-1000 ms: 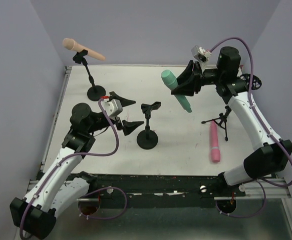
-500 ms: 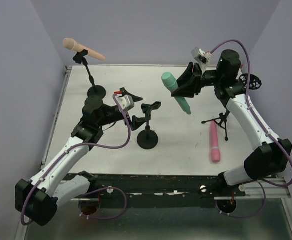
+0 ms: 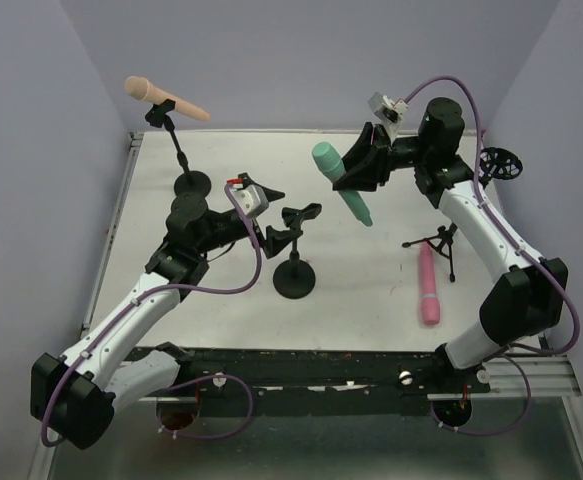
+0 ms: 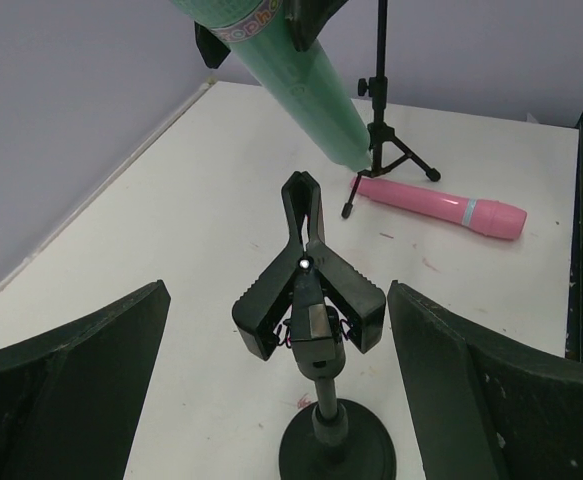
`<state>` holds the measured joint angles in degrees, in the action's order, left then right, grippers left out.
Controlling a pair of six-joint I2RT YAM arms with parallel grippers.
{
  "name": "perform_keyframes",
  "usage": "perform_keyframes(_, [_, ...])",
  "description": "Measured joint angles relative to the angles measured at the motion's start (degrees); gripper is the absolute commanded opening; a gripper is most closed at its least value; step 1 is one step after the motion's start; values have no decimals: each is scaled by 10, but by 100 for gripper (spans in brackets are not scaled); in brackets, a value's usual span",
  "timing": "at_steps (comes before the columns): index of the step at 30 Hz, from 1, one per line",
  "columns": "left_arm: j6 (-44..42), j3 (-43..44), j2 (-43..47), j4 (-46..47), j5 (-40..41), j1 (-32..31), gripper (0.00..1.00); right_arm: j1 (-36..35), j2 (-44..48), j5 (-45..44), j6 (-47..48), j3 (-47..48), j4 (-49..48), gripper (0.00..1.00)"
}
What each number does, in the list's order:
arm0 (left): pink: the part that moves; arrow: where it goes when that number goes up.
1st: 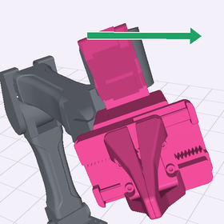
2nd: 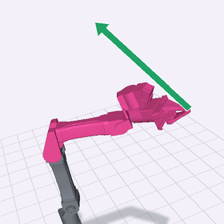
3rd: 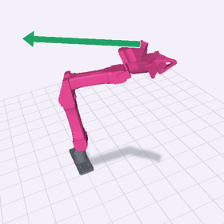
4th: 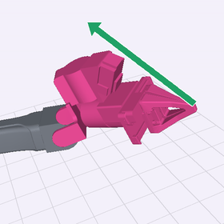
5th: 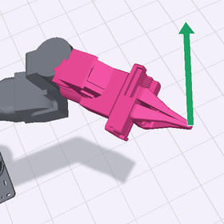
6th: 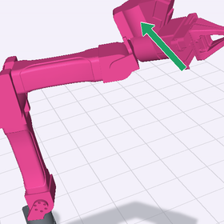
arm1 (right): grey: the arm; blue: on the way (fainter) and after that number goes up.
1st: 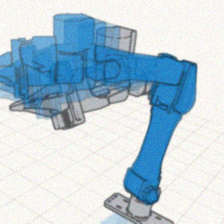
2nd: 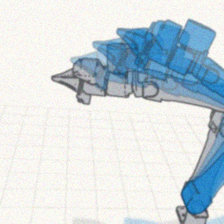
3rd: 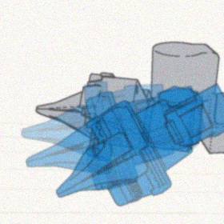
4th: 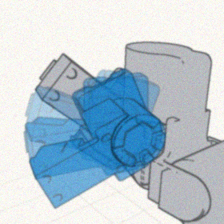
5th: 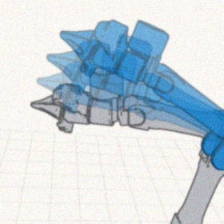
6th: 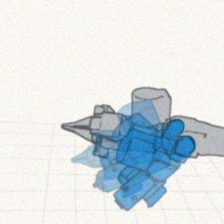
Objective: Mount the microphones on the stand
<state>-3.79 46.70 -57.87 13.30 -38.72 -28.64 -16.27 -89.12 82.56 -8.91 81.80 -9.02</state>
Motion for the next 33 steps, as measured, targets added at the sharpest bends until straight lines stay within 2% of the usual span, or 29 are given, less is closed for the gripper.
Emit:
perform_keyframes(4, [4,-6,-1,3,7,-2,90,-7,-20,2,-17,12,-19,14])
perform_keyframes(6, [6,-6,-5,4,6,-3,82,-10,-24,3,-36,15,-40,14])
perform_keyframes(12, [18,-6,-13,8,6,-4,48,-23,-33,11,-131,14,-165,15])
perform_keyframes(16, [34,-6,-13,10,5,-4,30,-28,-45,17,-251,-8,-335,16])
perform_keyframes(20, [50,-10,-13,17,5,-4,24,-33,-94,25,-464,-8,-533,16])
perform_keyframes(24, [63,-20,-7,28,4,-4,12,-41,-165,27,-624,19,-605,16])
perform_keyframes(28, [69,-30,2,34,2,-4,10,-48,-188,27,-683,19,-622,16])
perform_keyframes(31, [70,-33,5,36,1,-5,13,-52,-186,27,-703,21,-638,16])
perform_keyframes(33, [71,-34,6,36,1,-5,34,-55,-185,27,-715,28,-645,16])
